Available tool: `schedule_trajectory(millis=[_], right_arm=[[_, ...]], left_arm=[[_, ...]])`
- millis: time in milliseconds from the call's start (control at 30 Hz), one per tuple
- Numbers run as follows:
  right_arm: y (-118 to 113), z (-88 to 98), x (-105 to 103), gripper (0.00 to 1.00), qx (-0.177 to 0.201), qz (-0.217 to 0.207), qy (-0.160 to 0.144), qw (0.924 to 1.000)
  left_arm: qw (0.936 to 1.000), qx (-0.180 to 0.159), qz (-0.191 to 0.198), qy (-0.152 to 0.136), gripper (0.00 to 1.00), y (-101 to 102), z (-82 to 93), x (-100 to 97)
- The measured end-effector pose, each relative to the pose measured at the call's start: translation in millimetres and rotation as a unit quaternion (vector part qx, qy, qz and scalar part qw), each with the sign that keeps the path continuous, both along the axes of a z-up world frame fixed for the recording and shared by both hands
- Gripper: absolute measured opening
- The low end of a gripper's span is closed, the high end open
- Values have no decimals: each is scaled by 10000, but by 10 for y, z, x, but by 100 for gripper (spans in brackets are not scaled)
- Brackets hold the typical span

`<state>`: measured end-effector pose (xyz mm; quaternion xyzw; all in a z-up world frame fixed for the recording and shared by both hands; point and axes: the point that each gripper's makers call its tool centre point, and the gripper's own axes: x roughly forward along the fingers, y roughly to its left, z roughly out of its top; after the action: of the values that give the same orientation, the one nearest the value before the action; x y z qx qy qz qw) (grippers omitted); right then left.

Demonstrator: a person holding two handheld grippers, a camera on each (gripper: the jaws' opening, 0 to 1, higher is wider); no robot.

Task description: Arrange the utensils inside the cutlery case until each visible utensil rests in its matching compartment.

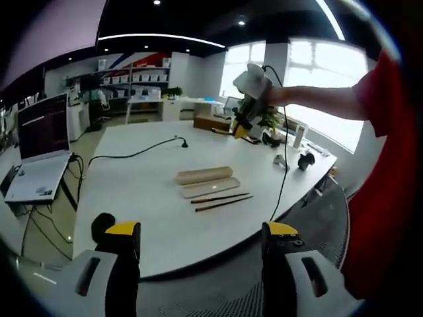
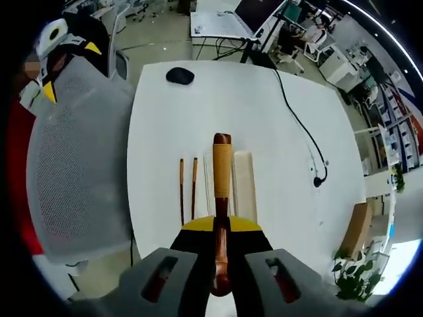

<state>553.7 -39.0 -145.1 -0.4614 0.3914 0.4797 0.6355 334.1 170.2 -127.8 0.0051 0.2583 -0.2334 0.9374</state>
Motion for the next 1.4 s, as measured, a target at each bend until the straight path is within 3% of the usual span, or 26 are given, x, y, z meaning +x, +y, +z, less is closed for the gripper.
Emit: schedule_trajectory(millis=[300,600,1000,1400], right_arm=[[0,-33,6,1,-7,-28,171,9998],[86,-69,83,1,-118,198,113,9997],[209,-83,330,1,-79,255,74,9996],[284,-166,469,1,-150,328,90,9993]], left_arm=[[9999,-13,77,77,77,15,-64,-35],[9998,18,171,24,77,63,-31,-43],[9996,144,199,-143,76,122,75,37],[9993,175,313,-93,76,183,44,61]])
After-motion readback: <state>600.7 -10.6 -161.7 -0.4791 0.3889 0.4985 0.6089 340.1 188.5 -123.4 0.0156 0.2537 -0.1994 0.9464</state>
